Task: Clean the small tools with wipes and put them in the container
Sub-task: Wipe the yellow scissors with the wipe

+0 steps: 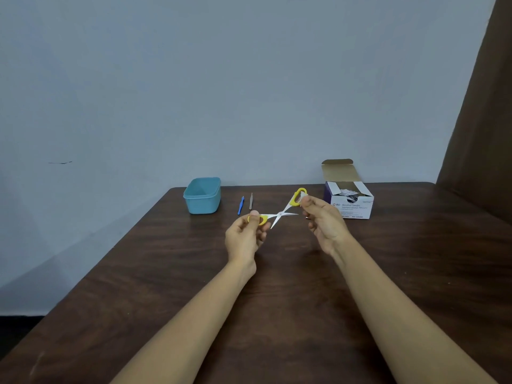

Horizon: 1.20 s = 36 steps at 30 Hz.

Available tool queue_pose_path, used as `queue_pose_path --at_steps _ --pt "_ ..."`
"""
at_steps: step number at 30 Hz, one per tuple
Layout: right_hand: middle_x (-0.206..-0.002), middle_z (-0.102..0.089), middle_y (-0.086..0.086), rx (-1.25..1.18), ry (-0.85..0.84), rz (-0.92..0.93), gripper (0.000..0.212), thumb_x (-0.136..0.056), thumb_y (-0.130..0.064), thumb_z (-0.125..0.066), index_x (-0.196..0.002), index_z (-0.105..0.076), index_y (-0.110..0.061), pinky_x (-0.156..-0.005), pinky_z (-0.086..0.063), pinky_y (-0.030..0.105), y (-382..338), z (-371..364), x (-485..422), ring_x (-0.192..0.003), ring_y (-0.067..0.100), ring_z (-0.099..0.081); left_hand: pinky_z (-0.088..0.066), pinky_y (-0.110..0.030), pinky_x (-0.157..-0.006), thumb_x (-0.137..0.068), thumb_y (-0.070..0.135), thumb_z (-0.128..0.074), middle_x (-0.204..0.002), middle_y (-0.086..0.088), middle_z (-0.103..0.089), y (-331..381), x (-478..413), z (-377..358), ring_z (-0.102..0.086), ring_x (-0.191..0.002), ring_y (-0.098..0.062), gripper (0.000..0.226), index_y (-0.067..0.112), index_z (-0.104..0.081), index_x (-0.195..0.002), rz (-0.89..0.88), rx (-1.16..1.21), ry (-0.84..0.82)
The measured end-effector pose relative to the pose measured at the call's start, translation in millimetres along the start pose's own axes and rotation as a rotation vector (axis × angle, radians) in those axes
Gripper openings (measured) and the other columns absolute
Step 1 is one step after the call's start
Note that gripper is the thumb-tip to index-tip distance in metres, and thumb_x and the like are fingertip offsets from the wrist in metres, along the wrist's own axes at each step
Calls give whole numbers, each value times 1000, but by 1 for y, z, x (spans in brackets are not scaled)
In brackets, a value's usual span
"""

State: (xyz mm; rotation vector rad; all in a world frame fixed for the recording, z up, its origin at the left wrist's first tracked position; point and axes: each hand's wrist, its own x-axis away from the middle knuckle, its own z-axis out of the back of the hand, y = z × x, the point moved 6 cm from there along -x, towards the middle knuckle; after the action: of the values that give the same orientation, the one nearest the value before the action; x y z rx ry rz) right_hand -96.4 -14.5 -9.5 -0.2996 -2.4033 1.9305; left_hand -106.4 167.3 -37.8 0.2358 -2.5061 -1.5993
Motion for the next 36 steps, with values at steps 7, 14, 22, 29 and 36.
queue_pose_path --at_steps 7,14,22,29,36 --pt "-88 -70 -14 153 -114 56 11 -89 -28 -65 -84 -73 -23 -70 -34 24 -11 -11 -9 -85 1 -53 -48 -19 -60 -90 27 -66 -75 0 -70 6 -12 5 -64 -62 -4 19 10 -71 -97 -155 -213 -29" --pt "-87 -72 -13 254 -188 27 16 -84 -35 -69 -82 -76 -21 -67 -34 22 -2 -10 -16 -79 0 -55 -48 -16 -58 -89 27 -67 -71 4 -71 3 -19 2 -64 -59 -3 13 15 -70 -89 -194 -312 -56" --pt "-83 -73 -10 381 -299 59 17 -85 -23 -70 -93 -75 -9 -71 -40 4 -6 -25 -18 -77 -11 -63 -48 -13 -55 -89 24 -68 -72 -1 -70 3 -16 -2 -63 -55 -2 10 16 -69 -85 -224 -351 -96" --pt "-82 -71 0 492 -277 32 23 -78 -26 -77 -90 -76 -7 -70 -40 13 -12 -34 -14 -80 -2 -60 -47 -12 -55 -90 24 -66 -74 0 -71 3 -16 -1 -63 -58 -3 16 10 -72 -93 -246 -365 -104" --pt "-77 -71 -7 629 -309 -68 10 -71 -24 -83 -74 -76 -19 -84 -41 25 -6 -31 -11 -88 7 -60 -45 -12 -53 -90 23 -67 -71 -1 -70 3 -21 5 -62 -55 -1 19 5 -72 -93 -238 -328 -41"
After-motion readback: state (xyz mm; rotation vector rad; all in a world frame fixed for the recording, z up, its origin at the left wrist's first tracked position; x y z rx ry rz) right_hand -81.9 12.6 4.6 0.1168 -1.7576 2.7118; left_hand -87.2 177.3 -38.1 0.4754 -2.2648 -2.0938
